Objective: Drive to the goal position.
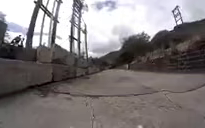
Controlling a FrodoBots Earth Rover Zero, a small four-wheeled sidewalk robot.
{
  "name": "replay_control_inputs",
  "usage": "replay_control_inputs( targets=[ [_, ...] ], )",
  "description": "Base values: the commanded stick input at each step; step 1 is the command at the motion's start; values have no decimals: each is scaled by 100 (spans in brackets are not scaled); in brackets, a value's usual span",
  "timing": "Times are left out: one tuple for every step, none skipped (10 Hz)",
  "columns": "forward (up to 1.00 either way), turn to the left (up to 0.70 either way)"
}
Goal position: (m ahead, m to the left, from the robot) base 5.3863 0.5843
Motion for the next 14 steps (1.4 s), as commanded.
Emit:
replay_control_inputs(
  targets=[
    [100, 0],
    [100, 0],
    [100, 0],
    [100, 0],
    [100, -4],
    [100, -10],
    [100, -39],
    [100, -25],
    [100, -11],
    [100, 0],
    [100, 0],
    [100, 0],
    [100, 0],
    [100, 0]
  ],
)
